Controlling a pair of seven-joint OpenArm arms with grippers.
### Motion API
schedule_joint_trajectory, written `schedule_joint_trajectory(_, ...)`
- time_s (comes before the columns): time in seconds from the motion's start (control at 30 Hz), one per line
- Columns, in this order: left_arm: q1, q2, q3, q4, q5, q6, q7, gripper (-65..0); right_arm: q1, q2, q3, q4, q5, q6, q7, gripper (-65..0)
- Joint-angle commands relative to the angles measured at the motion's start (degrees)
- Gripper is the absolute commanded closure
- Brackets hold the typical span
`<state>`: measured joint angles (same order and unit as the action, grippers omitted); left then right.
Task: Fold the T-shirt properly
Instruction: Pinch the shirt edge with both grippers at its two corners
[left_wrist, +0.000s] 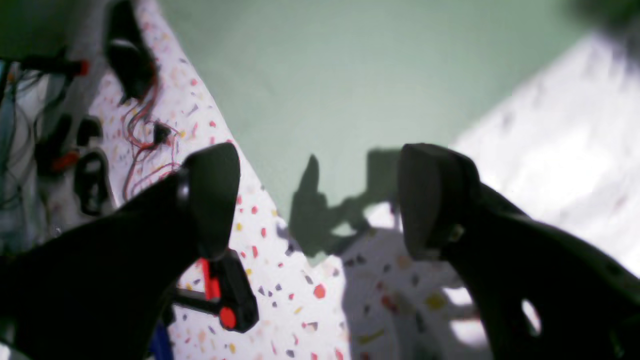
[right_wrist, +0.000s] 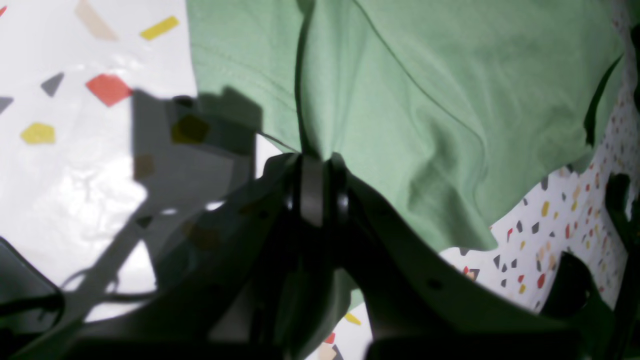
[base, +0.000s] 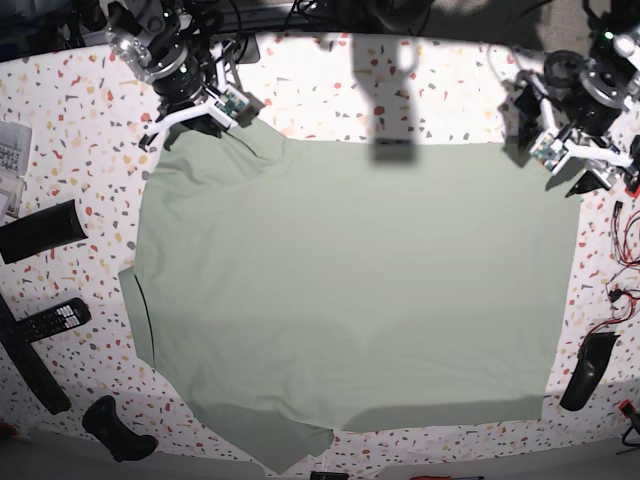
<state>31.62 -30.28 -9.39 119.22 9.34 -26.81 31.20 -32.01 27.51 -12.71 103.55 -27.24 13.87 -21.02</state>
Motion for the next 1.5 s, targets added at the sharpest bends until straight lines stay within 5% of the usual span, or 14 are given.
schedule_joint_trajectory(0.0, -0.02, -2.29, -0.31, -1.29, -0.33, -0.28, -2.21, -44.6, -0.24, 0.61, 0.31, 0.35, -0.46, -0.20, -1.07, 0.0)
schedule_joint_trajectory(0.27, -0.17, -12.35, 0.33, -11.67, 7.17, -2.19, -26.34, -44.6, -0.22, 0.61, 0.31, 0.35, -0.46, -0.20, -1.05, 0.0)
schedule_joint_trajectory(0.5, -0.37, -13.55, 6.78, -18.29, 14.58, -1.70, -26.60, -44.6, -0.22, 0.61, 0.31, 0.35, -0.44, -0.22, -0.94, 0.0)
schedule_joint_trajectory(0.67, -0.61, -13.53, 13.40, -19.02, 19.82, 11.23, -26.05, -43.2, -0.22, 0.63, 0.31, 0.35, -0.44, -0.20, -0.90, 0.0)
schedule_joint_trajectory(0.73, -1.25, -13.29, 14.82, -19.37, 20.22, 13.42, -24.37, -40.1, -0.22, 0.72, 0.31, 0.35, -0.44, -0.22, -0.87, 0.0)
schedule_joint_trajectory(1.17, -7.82, -12.44, 15.21, -33.64, 20.20, 13.75, -24.13, -37.9, -0.22, 0.74, 0.31, 0.35, 0.42, -0.22, -0.87, 0.0)
schedule_joint_trajectory(1.33, -7.48, -12.35, 15.21, -34.49, 15.87, 13.70, -29.53, -37.3, -0.22, 0.74, 0.31, 0.35, 0.39, -0.22, -0.85, 0.0)
schedule_joint_trajectory(1.4, -7.48, -12.17, 15.23, -34.49, 15.67, 13.68, -32.52, -30.7, -0.24, 0.74, 0.31, 0.35, 0.42, -0.22, -0.87, 0.0)
schedule_joint_trajectory(1.47, -7.48, -11.93, 15.21, -34.49, 15.69, 13.60, -34.77, -17.1, -0.24, 0.74, 0.31, 0.35, 0.42, -0.22, -0.87, 0.0)
